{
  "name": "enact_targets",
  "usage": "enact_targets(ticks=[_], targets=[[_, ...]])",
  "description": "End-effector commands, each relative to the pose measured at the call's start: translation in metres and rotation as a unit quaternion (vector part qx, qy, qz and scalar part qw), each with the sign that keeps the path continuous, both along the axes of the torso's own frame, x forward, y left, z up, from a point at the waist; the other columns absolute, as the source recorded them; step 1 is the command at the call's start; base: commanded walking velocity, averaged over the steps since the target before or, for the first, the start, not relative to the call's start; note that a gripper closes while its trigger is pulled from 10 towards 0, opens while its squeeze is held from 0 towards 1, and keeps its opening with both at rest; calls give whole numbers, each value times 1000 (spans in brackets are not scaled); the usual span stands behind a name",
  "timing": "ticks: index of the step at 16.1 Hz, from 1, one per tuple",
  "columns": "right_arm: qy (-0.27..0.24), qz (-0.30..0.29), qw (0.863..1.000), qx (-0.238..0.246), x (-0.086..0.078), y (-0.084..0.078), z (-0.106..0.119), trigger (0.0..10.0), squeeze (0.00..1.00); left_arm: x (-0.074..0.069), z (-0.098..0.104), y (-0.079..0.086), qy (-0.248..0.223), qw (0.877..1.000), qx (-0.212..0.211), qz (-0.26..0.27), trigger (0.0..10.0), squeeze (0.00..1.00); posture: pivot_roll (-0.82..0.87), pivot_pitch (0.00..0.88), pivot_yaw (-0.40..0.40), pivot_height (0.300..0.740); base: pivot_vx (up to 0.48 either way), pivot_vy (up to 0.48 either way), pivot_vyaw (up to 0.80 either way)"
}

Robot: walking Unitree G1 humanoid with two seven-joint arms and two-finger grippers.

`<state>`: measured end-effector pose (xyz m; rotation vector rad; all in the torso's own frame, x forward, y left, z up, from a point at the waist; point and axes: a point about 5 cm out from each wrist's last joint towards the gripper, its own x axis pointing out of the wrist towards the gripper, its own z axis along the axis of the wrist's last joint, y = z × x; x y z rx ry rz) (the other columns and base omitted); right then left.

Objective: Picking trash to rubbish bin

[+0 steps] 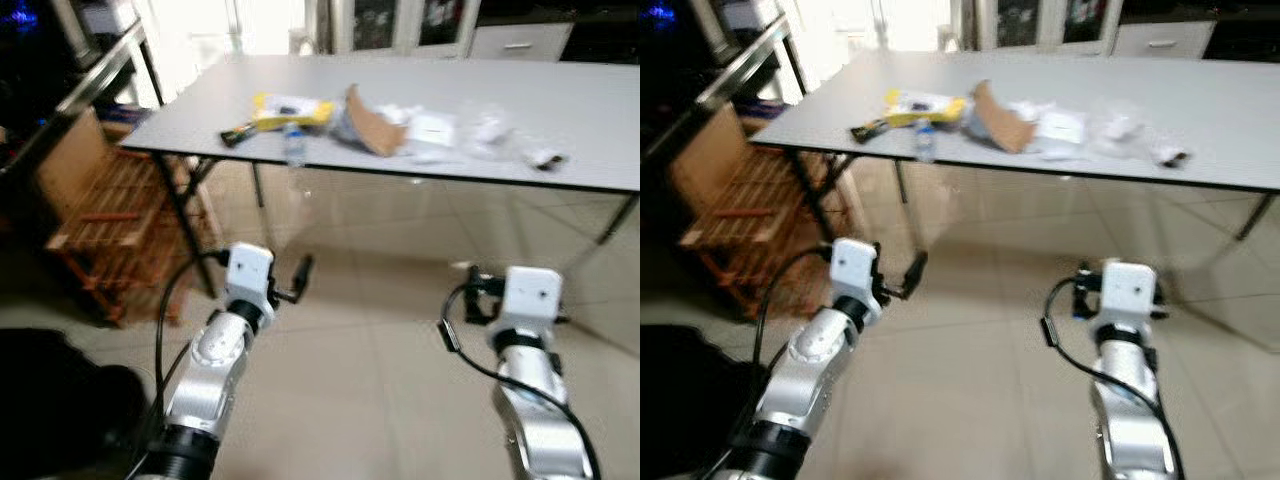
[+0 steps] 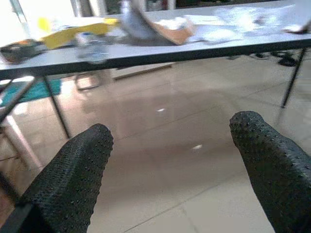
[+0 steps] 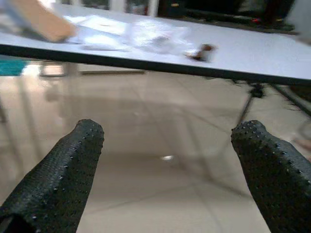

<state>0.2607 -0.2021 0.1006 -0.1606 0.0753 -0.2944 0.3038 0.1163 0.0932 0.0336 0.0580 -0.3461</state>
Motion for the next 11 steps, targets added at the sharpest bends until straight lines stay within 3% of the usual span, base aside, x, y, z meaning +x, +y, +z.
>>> enact_targets(ticks=[1, 11], targets=[[-4, 2, 1000, 5, 2, 4, 3, 10000, 0, 0, -2, 8, 5, 1000, 10, 9, 10000, 0, -107, 54, 51, 740, 0, -480, 0], [-34, 14, 999, -7, 7, 8, 22, 10000, 0, 1, -4, 9, 10, 1000, 15, 17, 10000, 0, -109, 55, 48, 740, 0, -474, 0]])
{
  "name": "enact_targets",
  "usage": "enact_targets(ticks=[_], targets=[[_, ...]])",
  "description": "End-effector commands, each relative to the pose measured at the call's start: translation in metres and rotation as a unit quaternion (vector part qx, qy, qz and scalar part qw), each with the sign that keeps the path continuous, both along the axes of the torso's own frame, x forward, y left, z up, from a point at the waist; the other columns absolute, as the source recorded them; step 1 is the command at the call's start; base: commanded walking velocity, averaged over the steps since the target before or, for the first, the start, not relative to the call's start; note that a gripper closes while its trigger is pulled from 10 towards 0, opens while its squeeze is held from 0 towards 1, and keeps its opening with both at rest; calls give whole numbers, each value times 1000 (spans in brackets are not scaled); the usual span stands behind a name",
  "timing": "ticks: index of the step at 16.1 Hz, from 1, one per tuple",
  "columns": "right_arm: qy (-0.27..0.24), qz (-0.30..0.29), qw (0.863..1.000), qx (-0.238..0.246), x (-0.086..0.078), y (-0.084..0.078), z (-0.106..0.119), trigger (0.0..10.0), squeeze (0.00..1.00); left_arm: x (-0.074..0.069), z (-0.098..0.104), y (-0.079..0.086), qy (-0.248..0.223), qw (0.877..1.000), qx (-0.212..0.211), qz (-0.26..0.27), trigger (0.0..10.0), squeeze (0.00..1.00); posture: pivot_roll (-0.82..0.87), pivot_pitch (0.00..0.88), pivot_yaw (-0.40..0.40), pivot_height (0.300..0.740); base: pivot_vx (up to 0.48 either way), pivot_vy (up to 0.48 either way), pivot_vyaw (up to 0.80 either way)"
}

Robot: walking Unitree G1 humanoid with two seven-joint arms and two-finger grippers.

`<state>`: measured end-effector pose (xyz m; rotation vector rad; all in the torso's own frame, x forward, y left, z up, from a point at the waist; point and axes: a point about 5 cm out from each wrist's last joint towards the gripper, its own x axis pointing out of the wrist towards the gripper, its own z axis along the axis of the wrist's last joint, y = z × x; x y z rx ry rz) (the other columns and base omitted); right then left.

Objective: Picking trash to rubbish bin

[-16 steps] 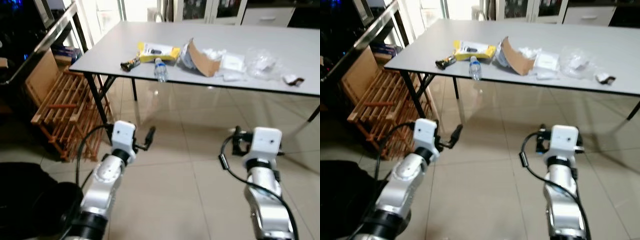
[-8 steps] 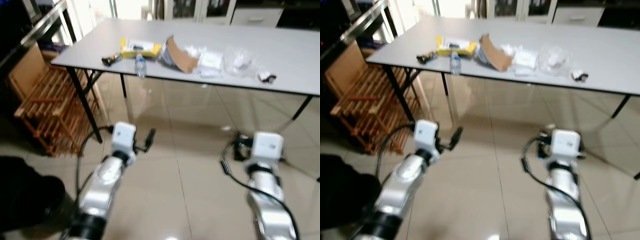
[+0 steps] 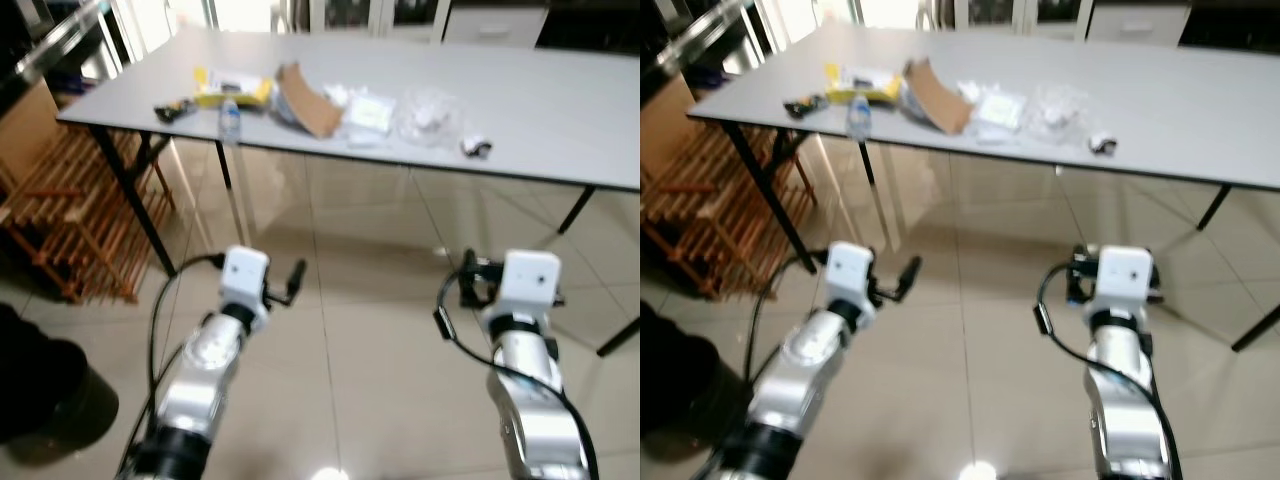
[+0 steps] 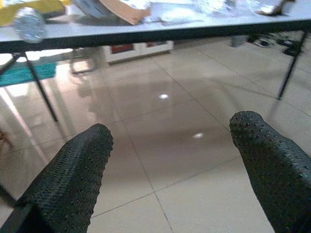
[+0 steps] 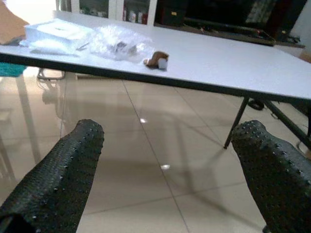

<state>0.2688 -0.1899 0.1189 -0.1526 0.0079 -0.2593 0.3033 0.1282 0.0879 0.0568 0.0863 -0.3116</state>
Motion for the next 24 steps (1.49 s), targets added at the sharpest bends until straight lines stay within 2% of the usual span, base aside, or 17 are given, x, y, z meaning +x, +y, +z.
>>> enact_targets(ticks=[1, 7, 17, 24], targets=[[-3, -6, 1000, -7, -1, -5, 4, 10000, 0, 2, 2, -2, -2, 1000, 1, 1, 10000, 0, -110, 54, 48, 740, 0, -469, 0], [-18, -1, 1000, -13, 1, -3, 10, 10000, 0, 5, 4, -1, -8, 1000, 3, 5, 10000, 0, -109, 48, 48, 740, 0, -429, 0], [-24, 4, 1000, -17, 5, 0, 11, 10000, 0, 9, 12, -3, -25, 1000, -17, 5, 10000, 0, -101, 40, 41, 740, 0, 0, 0], [-26, -1, 999, -19, 6, -1, 11, 10000, 0, 9, 12, -6, -28, 1000, -9, -6, 10000, 0, -104, 36, 44, 740, 296, 0, 0]])
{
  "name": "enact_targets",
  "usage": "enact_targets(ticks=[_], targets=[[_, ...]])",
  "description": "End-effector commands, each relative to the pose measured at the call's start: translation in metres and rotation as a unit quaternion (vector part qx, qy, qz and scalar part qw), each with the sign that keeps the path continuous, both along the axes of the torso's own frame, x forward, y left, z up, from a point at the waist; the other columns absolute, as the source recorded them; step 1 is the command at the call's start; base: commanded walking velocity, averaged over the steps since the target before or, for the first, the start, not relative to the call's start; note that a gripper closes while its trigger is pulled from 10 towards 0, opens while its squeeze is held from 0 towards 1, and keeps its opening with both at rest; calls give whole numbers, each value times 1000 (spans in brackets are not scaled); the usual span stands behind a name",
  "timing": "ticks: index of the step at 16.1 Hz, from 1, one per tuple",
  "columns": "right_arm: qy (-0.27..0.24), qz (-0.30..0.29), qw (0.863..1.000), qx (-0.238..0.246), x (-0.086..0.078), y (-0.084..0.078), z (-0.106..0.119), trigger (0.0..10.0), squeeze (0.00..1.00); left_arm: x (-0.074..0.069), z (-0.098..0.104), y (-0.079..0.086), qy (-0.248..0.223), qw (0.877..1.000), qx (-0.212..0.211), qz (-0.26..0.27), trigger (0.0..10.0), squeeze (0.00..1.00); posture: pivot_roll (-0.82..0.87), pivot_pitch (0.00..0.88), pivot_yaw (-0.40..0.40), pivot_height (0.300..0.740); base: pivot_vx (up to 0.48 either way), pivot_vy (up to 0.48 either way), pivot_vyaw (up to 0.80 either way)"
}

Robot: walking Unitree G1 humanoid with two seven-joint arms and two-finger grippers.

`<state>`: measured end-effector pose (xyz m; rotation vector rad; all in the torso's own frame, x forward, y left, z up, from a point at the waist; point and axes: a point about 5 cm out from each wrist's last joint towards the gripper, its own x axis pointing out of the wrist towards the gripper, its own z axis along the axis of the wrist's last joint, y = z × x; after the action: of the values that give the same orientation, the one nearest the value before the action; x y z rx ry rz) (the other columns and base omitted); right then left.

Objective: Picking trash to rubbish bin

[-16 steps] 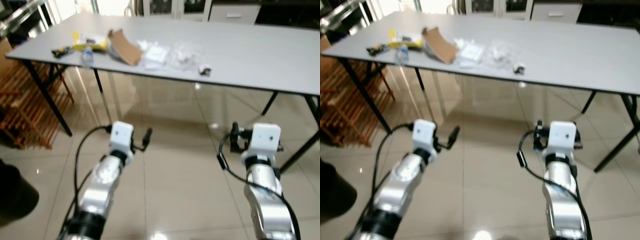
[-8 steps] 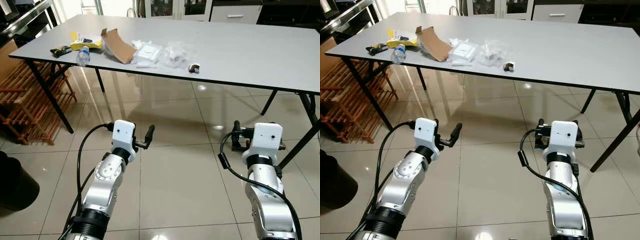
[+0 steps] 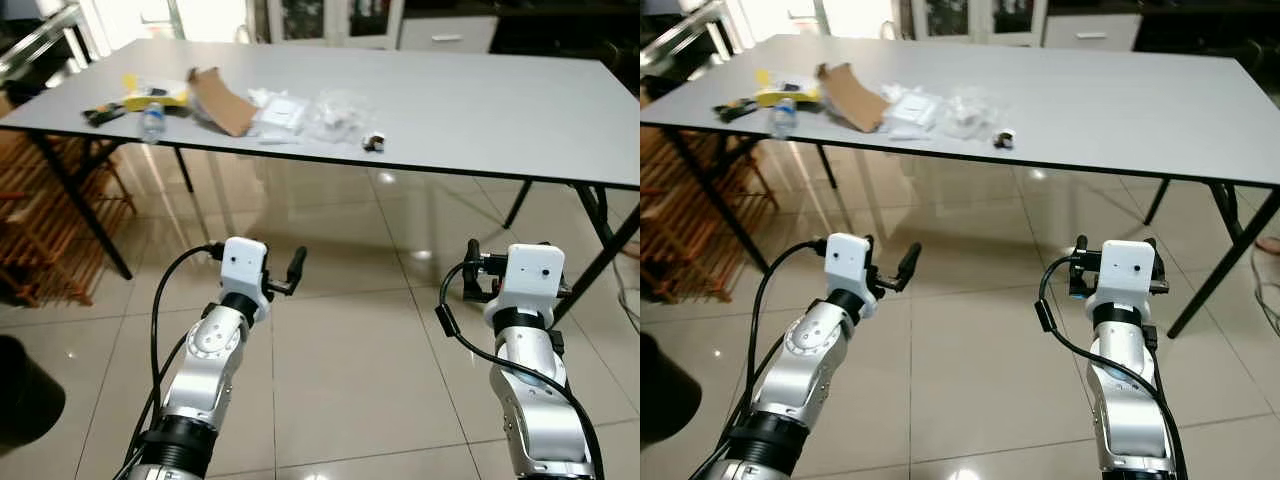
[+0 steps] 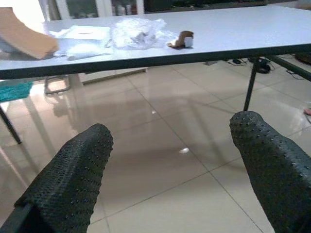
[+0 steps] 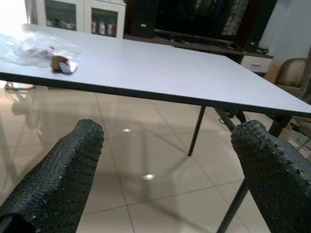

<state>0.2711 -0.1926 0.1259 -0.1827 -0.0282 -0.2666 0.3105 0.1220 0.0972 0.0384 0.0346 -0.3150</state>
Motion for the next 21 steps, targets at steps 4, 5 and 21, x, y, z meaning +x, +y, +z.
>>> enact_targets(ticks=[4, 5, 21], targets=[[-12, 2, 1000, -1, 3, 3, 4, 10000, 0, 2, 5, -3, -14, 1000, 11, -11, 10000, 0, -105, 37, 47, 740, 319, 0, 0], [-13, 2, 1000, -1, 3, 3, 5, 10000, 0, 2, 8, -3, -22, 1000, 17, -15, 10000, 0, -107, 42, 47, 740, 322, 0, 0], [-9, 4, 1000, -4, 1, 5, 2, 10000, 0, 6, 21, -4, -41, 999, 15, -16, 10000, 0, -104, 56, 49, 740, 392, 0, 0]])
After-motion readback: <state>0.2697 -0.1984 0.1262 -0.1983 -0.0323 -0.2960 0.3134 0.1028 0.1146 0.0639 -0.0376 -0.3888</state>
